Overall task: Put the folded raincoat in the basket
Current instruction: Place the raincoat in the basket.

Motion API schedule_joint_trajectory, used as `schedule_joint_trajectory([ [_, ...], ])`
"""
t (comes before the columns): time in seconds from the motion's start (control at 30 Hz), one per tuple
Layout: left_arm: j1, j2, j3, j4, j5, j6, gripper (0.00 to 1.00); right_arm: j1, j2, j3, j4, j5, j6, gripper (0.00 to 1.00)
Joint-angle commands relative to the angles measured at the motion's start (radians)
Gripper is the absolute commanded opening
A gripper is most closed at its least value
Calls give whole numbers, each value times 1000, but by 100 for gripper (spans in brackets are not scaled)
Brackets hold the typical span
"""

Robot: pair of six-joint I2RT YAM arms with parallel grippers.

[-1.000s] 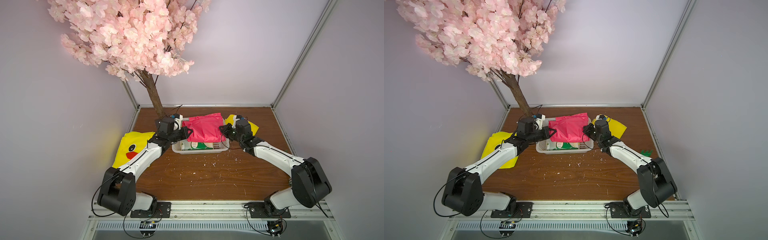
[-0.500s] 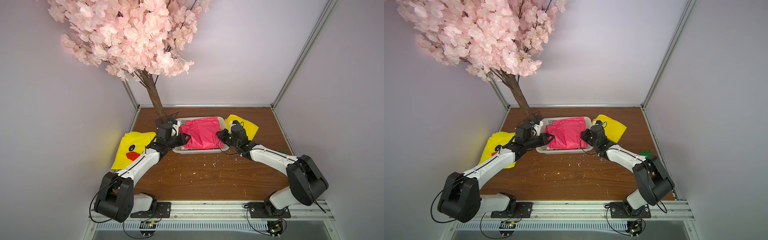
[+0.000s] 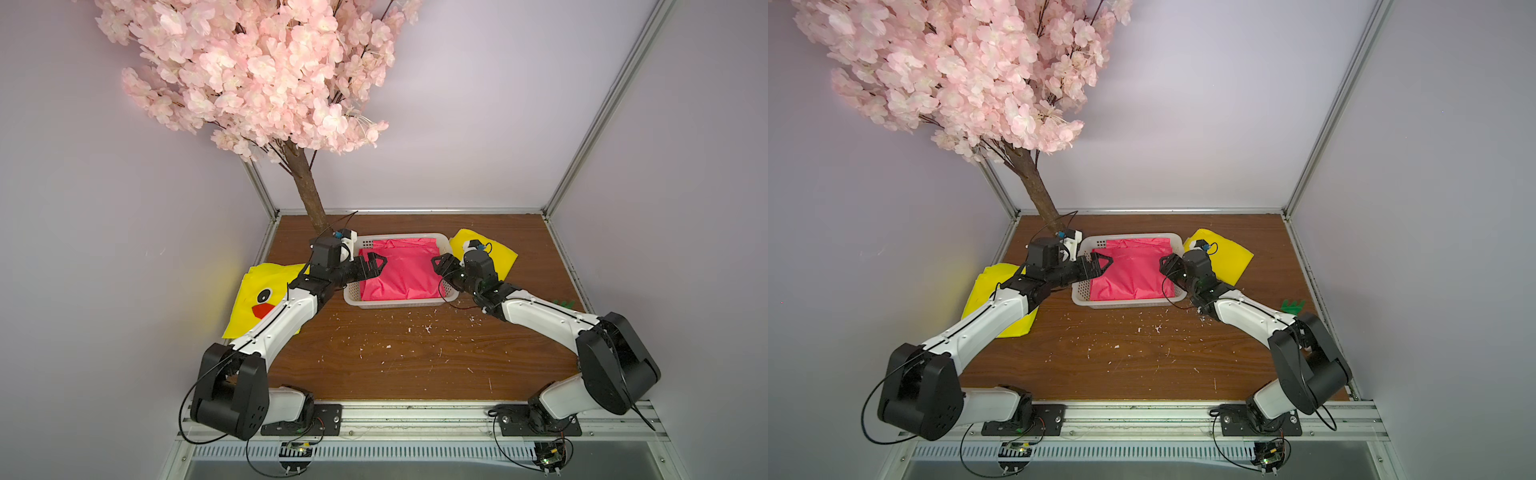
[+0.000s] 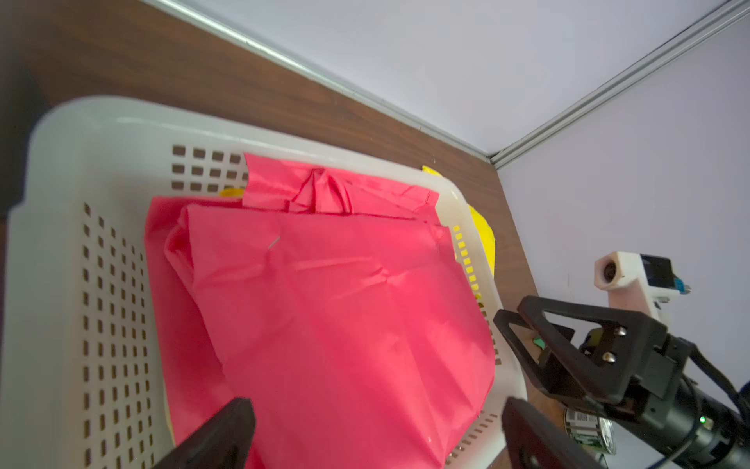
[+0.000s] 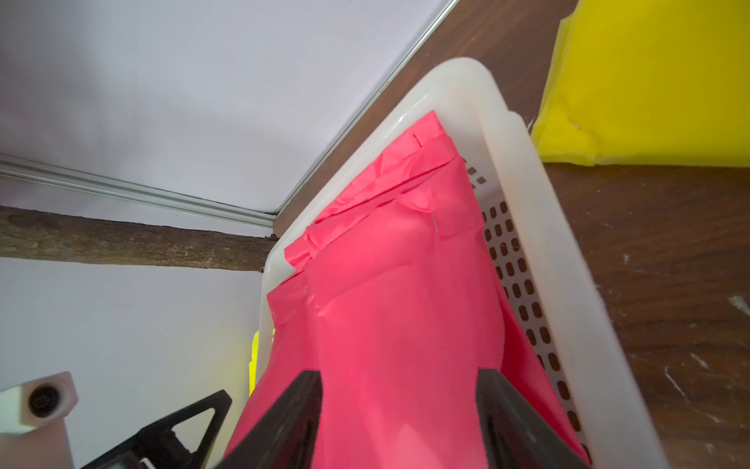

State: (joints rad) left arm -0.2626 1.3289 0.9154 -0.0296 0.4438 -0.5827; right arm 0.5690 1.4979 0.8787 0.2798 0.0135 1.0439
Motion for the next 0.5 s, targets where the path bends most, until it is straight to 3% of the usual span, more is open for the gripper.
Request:
schedule_joint_trajectory([
  [0.0,26,-51,57,-75,-74,49,99,1,-68,72,-16,27,-53,68],
  [0.13,29,-75,112,-118,-92,70,99,0,-87,124,-57,15,-88,68],
  [0.3,24,-37,154,-71,62,23,99,14,7,269,-144,-131,-145,68],
  [0.47,-67,16,146,-10,80,-15,99,69,118,374,-235,-193,-171,68],
])
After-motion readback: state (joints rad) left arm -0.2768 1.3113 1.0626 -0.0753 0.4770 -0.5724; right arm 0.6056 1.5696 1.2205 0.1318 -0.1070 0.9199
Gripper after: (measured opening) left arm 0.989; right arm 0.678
